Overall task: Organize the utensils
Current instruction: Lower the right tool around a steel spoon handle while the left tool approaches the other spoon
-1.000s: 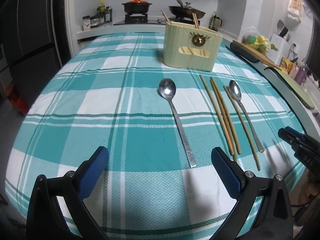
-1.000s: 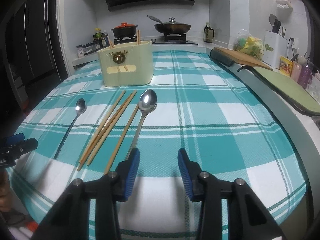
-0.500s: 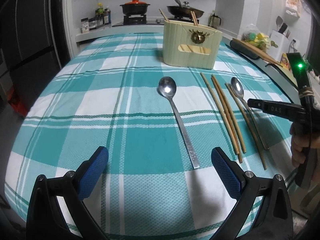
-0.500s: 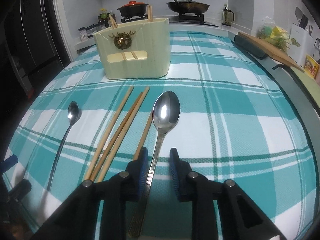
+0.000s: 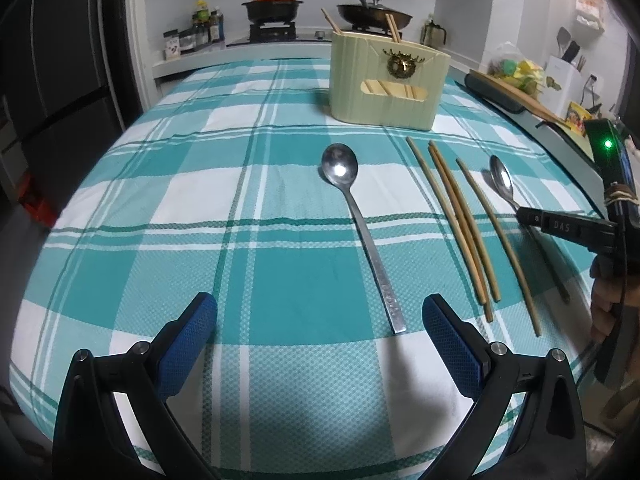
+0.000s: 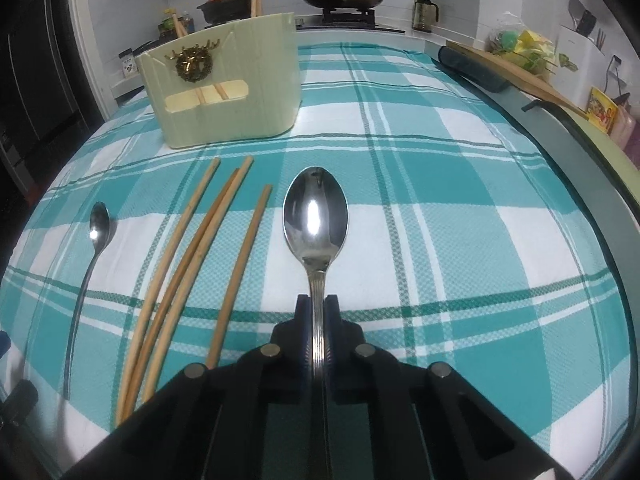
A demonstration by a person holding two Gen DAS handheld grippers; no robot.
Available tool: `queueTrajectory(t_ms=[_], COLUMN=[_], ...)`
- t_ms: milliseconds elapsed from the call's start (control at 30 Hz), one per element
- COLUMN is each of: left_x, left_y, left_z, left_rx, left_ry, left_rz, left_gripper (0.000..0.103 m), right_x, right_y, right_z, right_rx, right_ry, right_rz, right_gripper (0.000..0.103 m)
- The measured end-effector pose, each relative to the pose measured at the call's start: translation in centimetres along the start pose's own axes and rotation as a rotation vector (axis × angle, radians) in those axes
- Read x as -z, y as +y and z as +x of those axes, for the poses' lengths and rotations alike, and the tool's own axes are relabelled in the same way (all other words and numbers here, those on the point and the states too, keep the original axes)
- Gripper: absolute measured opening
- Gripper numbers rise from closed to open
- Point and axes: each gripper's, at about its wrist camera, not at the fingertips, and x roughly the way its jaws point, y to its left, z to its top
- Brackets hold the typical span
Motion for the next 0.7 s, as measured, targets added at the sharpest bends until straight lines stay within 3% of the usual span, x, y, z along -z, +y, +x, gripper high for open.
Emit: queueTrajectory(t_ms=[200, 233, 267, 333, 700], left_x=[0.0, 0.0, 0.1, 0.1, -0.1], left_y=[0.4, 0.4, 0.4, 0.4, -0.2], left_z=[0.2, 0.2, 0.3, 0.3, 0.5], left_rx=[0.0, 0.001, 0.002, 0.003, 0.01], left_ry=[0.015, 0.018, 0.021, 0.026, 0.029], left_rz=[-0.02, -0.023, -0.024, -0.024, 0.0], left_gripper=[0.102, 0.102, 0.102, 0.102, 0.102], right_x=[1.6, 1.8, 2.1, 2.6, 3.6], right_y=[-0.9, -0.9, -0.9, -1.2, -1.9], right_z=[-1.3, -1.5, -1.7, -2.1, -2.8], right_rx=[0.043, 0.043, 0.04, 0.031, 0.004], right_ry=[-0.003, -0.007, -0.013, -0.026, -0.036], right_rz=[0.011, 0.003, -0.006, 0.001, 0.02], right_gripper=[0.009, 0.016, 0.031, 0.045, 0.045])
